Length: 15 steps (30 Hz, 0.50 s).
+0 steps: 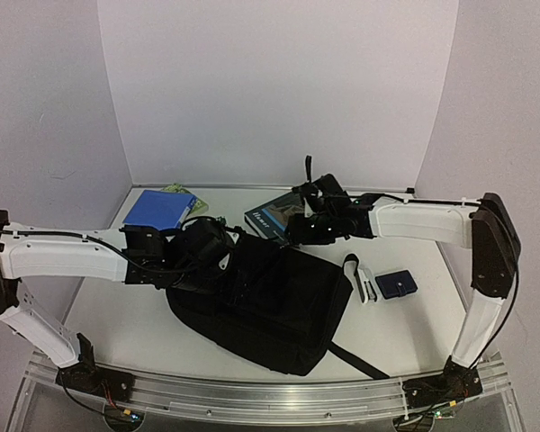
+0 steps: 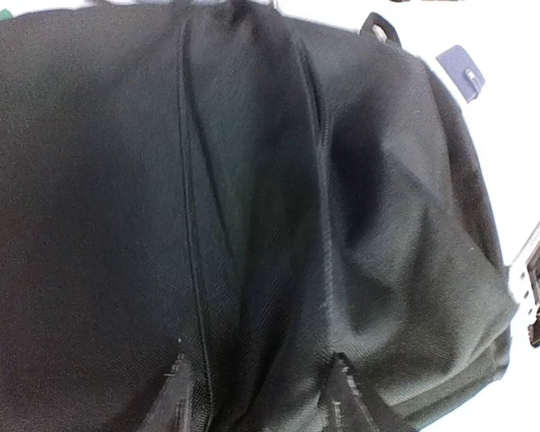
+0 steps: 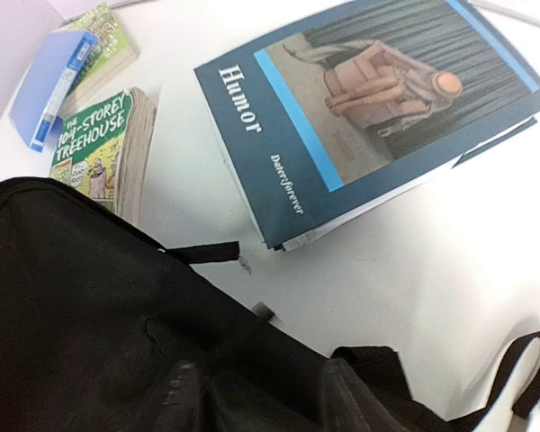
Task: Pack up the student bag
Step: Unzip the student bag at the center of the board.
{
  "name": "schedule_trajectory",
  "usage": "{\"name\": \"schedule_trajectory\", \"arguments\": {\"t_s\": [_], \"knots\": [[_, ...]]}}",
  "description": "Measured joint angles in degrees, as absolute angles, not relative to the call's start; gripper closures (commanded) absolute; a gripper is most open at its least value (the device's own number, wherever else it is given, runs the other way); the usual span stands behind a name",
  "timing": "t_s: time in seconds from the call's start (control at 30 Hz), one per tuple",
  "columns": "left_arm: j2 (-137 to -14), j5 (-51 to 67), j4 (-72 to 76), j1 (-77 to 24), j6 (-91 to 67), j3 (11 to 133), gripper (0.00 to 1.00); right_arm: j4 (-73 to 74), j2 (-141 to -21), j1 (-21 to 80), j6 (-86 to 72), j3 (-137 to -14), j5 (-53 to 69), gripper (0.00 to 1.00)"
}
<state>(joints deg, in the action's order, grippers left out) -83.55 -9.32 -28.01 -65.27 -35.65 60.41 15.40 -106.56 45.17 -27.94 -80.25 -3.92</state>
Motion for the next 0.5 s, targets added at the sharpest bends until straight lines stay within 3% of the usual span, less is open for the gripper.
{"name": "schedule_trajectory", "arguments": {"t_s": [0.1,0.5], "knots": [[-84.1,-10.0,-28.8,-64.8,-34.1,64.4,0.3,15.5,-101.1,44.5,-29.0,-77.4,-2.7,0.38],[-95.3,-9.4,-34.2,-60.7,-28.3,76.3,0.22,16.1,-86.3,44.4,-35.4,-65.3,-0.8,0.29]]}}
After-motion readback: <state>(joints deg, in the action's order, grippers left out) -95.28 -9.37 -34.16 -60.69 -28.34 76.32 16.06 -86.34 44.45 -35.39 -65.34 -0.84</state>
